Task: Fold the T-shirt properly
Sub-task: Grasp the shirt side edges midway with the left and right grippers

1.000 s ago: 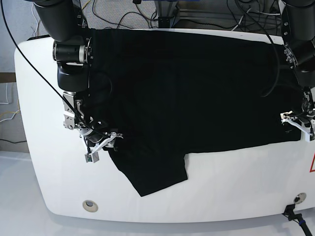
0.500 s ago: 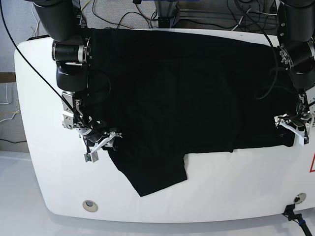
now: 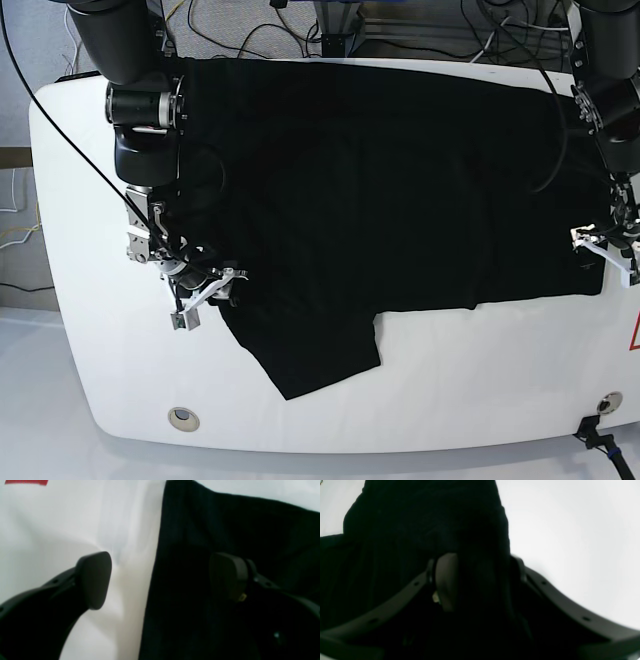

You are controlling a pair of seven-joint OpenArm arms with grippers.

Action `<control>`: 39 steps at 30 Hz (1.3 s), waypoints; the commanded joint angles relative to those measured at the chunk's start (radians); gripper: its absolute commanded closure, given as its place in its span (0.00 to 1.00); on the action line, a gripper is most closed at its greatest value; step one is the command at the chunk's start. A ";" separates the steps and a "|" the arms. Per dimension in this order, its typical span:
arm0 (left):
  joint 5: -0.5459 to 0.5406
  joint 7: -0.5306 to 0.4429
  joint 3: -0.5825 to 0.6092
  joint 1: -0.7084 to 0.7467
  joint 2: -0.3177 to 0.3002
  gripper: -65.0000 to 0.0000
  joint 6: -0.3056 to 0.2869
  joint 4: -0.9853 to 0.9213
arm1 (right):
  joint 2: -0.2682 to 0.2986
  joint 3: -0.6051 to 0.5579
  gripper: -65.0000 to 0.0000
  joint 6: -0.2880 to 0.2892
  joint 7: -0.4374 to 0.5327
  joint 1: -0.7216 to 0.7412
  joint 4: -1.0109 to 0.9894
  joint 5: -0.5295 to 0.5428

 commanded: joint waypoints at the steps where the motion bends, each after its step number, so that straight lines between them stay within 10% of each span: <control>1: 0.003 0.011 0.001 -0.015 -0.019 0.11 0.006 0.011 | 0.007 0.000 0.56 -0.008 -0.023 0.023 0.007 -0.006; 39: -0.003 0.034 -0.004 -0.029 0.029 0.11 0.001 0.106 | 0.007 0.000 0.56 -0.008 -0.023 0.017 0.007 -0.005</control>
